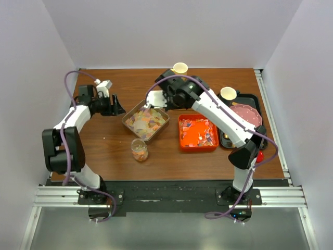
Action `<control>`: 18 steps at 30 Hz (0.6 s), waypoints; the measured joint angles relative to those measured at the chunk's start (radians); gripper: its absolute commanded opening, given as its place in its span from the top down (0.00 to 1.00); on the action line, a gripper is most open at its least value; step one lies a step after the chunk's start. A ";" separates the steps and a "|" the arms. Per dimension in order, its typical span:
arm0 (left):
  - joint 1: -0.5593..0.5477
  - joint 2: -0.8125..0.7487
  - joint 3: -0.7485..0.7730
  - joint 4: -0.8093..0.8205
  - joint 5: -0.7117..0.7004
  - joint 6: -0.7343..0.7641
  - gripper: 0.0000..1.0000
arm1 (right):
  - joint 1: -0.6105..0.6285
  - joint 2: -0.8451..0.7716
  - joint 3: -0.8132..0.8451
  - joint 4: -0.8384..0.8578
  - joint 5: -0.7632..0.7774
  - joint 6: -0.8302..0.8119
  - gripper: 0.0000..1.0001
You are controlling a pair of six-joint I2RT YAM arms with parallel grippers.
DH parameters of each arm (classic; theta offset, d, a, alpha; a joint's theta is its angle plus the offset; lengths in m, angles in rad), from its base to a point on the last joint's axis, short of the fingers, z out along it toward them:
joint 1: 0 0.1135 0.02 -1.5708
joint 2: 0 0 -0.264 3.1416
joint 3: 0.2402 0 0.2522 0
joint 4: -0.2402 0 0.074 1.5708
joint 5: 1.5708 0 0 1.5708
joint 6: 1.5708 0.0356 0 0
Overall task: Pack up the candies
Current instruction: Move the storage box to the center of the board.
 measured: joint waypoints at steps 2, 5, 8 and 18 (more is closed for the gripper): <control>-0.032 0.042 0.029 -0.013 -0.027 0.033 0.36 | -0.053 -0.015 -0.057 0.016 -0.011 0.015 1.00; -0.106 0.117 0.098 -0.048 -0.094 0.087 0.45 | -0.106 -0.016 -0.092 0.029 -0.031 0.037 1.00; -0.173 0.193 0.181 -0.077 -0.177 0.127 0.55 | -0.135 -0.016 -0.095 0.046 -0.043 0.054 1.00; -0.205 0.257 0.265 -0.147 -0.335 0.211 0.73 | -0.179 0.005 -0.097 0.108 -0.093 0.074 1.00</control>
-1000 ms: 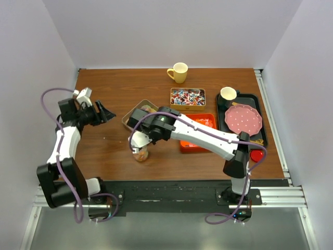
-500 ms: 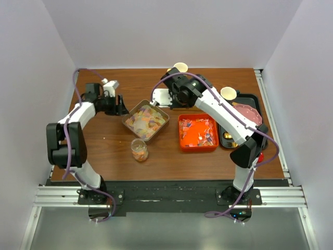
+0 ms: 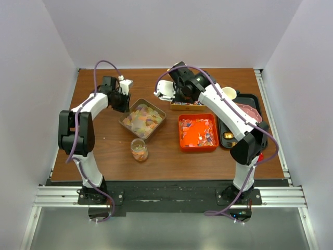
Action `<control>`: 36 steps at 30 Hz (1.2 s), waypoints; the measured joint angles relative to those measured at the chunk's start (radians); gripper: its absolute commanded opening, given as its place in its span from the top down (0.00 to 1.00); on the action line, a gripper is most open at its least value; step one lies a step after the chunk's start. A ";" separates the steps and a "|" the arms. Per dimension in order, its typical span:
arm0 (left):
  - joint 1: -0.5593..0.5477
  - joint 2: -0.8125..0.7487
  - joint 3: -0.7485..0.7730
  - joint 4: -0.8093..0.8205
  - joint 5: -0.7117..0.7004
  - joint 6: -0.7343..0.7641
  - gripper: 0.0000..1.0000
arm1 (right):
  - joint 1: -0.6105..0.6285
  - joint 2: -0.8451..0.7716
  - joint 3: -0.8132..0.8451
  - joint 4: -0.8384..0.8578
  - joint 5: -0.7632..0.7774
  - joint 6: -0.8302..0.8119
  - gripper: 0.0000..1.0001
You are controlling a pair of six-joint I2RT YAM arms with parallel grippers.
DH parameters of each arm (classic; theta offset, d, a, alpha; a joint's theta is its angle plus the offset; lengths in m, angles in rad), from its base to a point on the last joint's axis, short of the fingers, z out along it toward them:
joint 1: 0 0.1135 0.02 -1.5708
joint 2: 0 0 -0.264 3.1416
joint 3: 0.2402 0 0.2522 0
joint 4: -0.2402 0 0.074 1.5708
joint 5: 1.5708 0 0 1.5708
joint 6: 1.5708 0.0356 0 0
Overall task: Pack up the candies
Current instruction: Move the storage box to the center of the board.
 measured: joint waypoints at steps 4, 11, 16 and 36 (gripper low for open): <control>0.009 -0.024 -0.042 -0.008 -0.025 0.018 0.78 | -0.016 0.055 0.029 0.003 -0.019 0.002 1.00; 0.175 -0.101 -0.100 -0.085 -0.029 0.085 0.81 | -0.027 0.146 0.082 0.014 -0.032 0.002 1.00; 0.370 -0.130 -0.099 -0.109 -0.060 0.165 0.63 | -0.027 0.149 0.085 0.015 -0.046 0.002 1.00; 0.011 -0.058 0.516 -0.107 0.092 -0.036 0.36 | -0.206 0.070 0.033 0.107 -0.017 0.185 1.00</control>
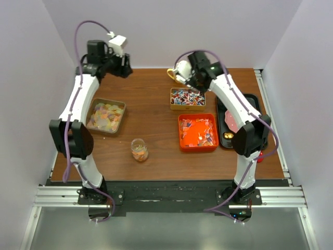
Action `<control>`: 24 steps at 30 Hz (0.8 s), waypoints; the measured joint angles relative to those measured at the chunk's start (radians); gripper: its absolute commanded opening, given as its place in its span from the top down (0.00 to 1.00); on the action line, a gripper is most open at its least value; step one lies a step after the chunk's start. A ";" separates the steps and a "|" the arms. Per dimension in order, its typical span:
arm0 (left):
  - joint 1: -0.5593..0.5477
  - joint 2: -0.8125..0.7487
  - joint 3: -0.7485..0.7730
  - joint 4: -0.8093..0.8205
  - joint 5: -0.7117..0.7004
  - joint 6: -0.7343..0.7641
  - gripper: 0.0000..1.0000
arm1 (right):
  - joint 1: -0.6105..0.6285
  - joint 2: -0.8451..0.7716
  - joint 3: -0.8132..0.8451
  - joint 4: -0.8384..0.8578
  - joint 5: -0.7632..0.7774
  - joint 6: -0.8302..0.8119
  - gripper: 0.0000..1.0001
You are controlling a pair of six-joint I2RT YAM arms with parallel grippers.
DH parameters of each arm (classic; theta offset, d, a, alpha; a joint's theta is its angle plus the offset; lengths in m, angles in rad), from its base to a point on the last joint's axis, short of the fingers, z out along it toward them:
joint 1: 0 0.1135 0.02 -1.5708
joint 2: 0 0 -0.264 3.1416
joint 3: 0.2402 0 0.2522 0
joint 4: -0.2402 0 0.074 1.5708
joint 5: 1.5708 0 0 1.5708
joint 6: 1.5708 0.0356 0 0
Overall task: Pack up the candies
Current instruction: Move the storage box to the center of the board.
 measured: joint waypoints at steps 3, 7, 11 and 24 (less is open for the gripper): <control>-0.079 0.088 0.040 0.035 0.054 -0.073 0.35 | -0.088 -0.004 0.003 0.019 0.006 0.042 1.00; -0.192 0.264 0.157 0.064 0.042 -0.149 0.38 | -0.143 -0.018 -0.025 0.025 0.025 0.072 1.00; -0.299 0.367 0.182 0.076 -0.002 -0.187 0.41 | -0.130 -0.045 -0.061 0.025 0.024 0.077 1.00; -0.394 0.521 0.200 0.084 -0.125 -0.194 0.49 | -0.148 -0.092 -0.118 0.024 0.019 0.083 1.00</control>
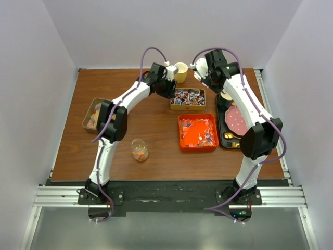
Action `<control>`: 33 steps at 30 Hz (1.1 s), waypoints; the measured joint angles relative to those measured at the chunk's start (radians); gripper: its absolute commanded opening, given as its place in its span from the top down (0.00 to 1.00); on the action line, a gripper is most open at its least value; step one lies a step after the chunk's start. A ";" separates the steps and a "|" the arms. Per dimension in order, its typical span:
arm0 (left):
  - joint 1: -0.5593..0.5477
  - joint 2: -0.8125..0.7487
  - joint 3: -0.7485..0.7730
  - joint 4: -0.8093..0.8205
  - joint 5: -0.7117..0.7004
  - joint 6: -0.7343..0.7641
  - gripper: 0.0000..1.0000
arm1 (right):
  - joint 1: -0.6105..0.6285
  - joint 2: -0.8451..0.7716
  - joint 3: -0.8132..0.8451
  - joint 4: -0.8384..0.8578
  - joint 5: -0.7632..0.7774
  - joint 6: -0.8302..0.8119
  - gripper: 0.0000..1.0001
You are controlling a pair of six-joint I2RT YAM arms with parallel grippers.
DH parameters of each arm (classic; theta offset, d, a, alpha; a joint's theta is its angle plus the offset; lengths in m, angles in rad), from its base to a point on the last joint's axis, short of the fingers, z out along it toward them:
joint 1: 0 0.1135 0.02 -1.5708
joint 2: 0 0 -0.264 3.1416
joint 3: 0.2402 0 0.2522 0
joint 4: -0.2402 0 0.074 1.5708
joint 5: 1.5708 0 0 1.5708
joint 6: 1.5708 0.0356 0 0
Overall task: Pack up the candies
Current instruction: Move the storage box to the center of the board.
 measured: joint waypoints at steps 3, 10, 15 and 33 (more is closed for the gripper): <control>0.000 0.028 0.000 -0.002 -0.019 0.003 0.52 | -0.003 0.000 -0.001 -0.001 -0.008 0.000 1.00; -0.001 0.047 0.000 -0.001 -0.029 0.006 0.75 | -0.003 0.010 0.010 -0.008 -0.029 0.000 1.00; 0.016 0.030 -0.030 0.005 -0.013 0.007 0.80 | -0.003 0.041 0.050 -0.018 -0.046 0.001 1.00; 0.248 -0.255 -0.436 -0.059 0.030 0.025 0.86 | 0.015 0.087 0.113 -0.037 -0.053 0.001 1.00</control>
